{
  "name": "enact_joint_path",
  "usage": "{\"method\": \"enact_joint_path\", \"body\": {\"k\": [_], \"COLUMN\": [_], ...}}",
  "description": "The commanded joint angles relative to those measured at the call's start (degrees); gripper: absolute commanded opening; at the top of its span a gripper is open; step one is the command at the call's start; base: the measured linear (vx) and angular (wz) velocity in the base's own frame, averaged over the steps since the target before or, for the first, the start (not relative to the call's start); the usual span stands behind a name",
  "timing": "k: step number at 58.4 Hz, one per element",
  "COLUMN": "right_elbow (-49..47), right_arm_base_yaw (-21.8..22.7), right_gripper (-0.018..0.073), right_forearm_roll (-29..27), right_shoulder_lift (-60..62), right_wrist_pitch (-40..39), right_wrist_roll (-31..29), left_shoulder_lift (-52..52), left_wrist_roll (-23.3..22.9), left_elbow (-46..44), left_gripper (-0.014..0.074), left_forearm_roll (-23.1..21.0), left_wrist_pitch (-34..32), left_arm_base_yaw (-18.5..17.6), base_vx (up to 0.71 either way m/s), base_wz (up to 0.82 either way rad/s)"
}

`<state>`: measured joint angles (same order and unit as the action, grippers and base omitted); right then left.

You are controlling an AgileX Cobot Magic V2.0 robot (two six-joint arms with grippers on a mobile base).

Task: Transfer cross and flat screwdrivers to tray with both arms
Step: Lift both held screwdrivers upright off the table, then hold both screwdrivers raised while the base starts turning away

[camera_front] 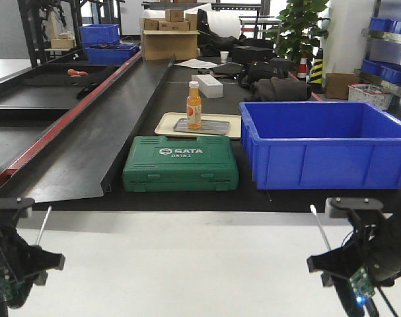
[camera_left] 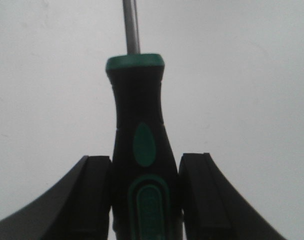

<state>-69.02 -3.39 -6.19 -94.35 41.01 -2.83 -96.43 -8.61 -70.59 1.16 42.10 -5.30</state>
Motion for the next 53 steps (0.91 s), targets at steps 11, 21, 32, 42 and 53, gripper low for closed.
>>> {"method": "enact_joint_path", "body": {"k": [11,21,32,42,53], "right_elbow": [-1.4,-1.4,-1.4,-1.4,1.6], "right_arm_base_yaw": [0.0,0.0,0.0,0.0,0.0], "right_gripper": [-0.0008,-0.0008,-0.0008,-0.0008,-0.0008], "right_forearm_roll": [-0.7,-0.7,-0.7,-0.6,-0.5], "right_shoulder_lift": [19.6,27.8,37.3,44.5,50.0], "right_wrist_pitch": [-7.7,-9.3,-10.0,-10.0,-11.9], "right_wrist_roll": [-0.4,-0.5,-2.5,-3.8,-3.8], "left_shoulder_lift": [18.1,26.2,32.9,38.2,45.4], "left_wrist_roll": [0.4,0.5,2.0,3.0,2.8], "left_elbow": [-1.2,-1.2,-1.2,-0.6,6.7], "left_gripper": [0.0001,0.0001,0.0001,0.0001,0.0001], "left_forearm_roll": [0.1,0.2,0.2,0.1,-0.1], "left_wrist_pitch": [-6.2,-9.7,-9.5,-10.9,-15.9], "left_arm_base_yaw": [-0.8,-3.2,-5.7,-6.2,-6.2], "base_vx": [0.00,0.00,0.00,0.00,0.00], "base_wz": [0.00,0.00,0.00,0.00,0.00]}}
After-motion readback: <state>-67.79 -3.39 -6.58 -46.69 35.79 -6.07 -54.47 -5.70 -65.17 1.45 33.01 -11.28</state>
